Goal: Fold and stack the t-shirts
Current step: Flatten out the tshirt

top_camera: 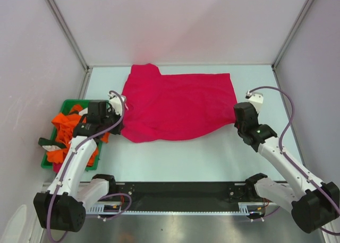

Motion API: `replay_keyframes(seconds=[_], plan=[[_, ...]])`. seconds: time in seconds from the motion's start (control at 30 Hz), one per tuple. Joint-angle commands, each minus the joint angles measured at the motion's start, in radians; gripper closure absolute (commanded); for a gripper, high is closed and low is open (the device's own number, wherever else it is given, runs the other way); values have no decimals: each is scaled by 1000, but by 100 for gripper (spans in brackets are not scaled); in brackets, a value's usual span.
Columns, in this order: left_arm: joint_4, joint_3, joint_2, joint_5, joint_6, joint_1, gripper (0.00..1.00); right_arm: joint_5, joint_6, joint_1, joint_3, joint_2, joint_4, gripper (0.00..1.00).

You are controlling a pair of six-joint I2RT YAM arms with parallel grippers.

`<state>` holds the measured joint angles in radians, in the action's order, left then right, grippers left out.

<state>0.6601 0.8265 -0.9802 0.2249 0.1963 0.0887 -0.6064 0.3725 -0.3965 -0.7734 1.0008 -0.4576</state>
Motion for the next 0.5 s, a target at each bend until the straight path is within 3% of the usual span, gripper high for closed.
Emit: replay_keyframes(seconds=[0.0, 0.27, 0.47], plan=[[29, 22, 38, 34, 14, 0, 100, -67, 88, -50, 5, -36, -95, 100], [99, 108, 41, 1, 25, -6, 100, -115, 97, -76, -58, -37, -191, 100], [154, 175, 42, -30, 155, -4, 100, -167, 63, -82, -113, -47, -259, 100]])
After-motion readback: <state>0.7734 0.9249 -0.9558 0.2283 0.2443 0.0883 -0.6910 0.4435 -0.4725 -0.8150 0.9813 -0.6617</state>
